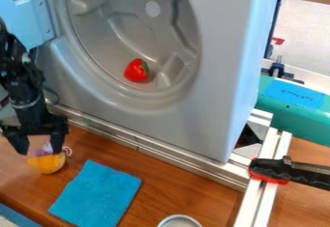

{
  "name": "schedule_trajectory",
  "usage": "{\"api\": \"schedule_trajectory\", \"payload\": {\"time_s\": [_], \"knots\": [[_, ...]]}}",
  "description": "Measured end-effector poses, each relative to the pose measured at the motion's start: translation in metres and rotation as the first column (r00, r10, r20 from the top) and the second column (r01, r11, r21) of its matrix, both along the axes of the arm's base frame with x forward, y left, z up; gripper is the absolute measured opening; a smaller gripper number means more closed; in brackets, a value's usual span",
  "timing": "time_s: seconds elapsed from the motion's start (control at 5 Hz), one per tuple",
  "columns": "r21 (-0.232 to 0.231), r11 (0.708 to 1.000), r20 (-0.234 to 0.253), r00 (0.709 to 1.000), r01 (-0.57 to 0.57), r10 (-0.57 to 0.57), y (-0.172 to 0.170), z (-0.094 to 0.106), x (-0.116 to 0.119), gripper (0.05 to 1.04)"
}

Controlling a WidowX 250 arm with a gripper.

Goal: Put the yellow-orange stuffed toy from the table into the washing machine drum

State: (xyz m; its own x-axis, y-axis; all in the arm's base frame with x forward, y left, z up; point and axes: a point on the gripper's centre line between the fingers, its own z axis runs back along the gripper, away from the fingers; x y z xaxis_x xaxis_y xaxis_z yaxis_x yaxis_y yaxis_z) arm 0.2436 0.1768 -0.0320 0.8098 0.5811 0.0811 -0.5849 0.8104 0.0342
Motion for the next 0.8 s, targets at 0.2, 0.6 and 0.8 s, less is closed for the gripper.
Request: {"api": "schedule_trajectory", "payload": {"time_s": [0.2, 0.6, 0.8], "knots": [[-0.053, 0.998, 0.006, 0.999, -0.046, 0.047, 0.004, -0.010, 0.009, 1.001], [-0.055, 0.998, -0.057, 0.998, -0.041, 0.038, 0.016, -0.034, 0.012, 0.749], [-0.046, 0.999, -0.084, 0.996, -0.008, 0.004, 0.011, -0.035, 0.002, 0.686]]}}
